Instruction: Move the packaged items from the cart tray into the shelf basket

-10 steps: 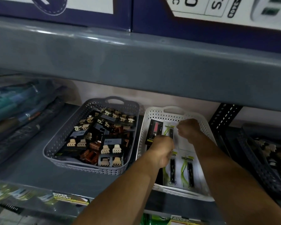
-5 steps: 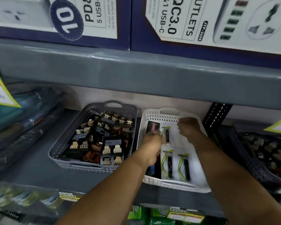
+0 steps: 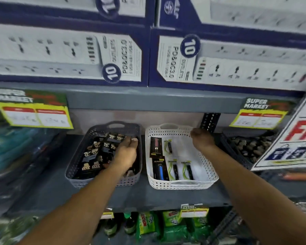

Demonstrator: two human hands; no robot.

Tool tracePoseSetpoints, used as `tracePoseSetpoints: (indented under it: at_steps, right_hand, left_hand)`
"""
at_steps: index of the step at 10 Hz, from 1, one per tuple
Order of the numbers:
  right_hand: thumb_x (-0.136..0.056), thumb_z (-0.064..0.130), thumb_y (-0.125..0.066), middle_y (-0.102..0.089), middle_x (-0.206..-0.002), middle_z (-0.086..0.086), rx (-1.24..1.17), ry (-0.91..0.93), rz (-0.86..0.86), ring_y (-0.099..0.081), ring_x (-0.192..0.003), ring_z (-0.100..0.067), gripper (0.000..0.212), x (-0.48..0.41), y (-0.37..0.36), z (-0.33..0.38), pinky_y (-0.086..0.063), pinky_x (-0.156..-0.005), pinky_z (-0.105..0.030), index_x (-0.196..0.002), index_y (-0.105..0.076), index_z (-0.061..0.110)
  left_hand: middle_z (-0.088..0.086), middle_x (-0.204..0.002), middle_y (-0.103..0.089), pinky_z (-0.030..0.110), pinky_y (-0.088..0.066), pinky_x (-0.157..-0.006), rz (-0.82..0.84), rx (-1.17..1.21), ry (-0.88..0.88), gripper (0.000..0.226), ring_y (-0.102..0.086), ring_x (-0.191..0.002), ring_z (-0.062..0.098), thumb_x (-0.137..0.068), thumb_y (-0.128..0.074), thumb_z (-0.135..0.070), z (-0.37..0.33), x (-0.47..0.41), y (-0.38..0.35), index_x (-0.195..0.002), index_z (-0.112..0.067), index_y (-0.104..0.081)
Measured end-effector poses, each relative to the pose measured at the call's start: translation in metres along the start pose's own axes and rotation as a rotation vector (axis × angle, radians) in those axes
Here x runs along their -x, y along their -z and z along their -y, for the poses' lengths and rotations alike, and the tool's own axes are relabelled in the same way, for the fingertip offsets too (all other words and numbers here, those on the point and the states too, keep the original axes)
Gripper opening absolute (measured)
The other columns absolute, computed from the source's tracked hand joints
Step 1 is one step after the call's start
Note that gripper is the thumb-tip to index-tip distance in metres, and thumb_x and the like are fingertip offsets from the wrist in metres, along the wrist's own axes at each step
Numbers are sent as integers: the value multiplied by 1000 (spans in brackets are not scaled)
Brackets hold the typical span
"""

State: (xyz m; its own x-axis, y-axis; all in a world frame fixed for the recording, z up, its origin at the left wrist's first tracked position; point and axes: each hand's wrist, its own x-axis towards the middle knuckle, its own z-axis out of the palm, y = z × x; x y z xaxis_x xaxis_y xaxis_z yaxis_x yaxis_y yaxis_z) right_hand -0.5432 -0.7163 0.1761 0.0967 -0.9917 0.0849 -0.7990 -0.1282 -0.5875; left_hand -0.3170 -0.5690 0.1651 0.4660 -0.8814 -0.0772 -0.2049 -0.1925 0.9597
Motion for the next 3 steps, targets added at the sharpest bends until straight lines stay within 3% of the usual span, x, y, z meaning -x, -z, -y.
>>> tracePoseSetpoints:
  at_steps: [1,2,3]
  right_hand:
    - [-101,31,-34,-43,-148,-17,163,46,-24,-43,-134,-33,47,23,12,13,-36,-107,-33,-139,-44,6]
    - [-100,37,-32,-41,-149,-19,358,211,-136,-40,-136,-35,54,50,19,31,-39,-109,-41,-144,-35,5]
    - [-98,43,-32,-38,-150,-18,510,299,-231,-36,-138,-34,59,78,19,51,-35,-112,-45,-144,-33,6]
  left_hand:
    - [15,-155,-27,43,-23,-116,-6,-463,-246,55,-25,-142,31,-98,-32,-41,-13,-7,32,-144,-10,-32]
    - [17,-157,-19,46,-18,-117,-85,-878,-550,61,-15,-145,34,-97,-25,-42,-30,-2,58,-146,-5,-23]
    - [15,-156,-23,47,-21,-116,-190,-1098,-745,62,-17,-144,32,-94,-25,-46,-36,13,78,-144,-8,-25]
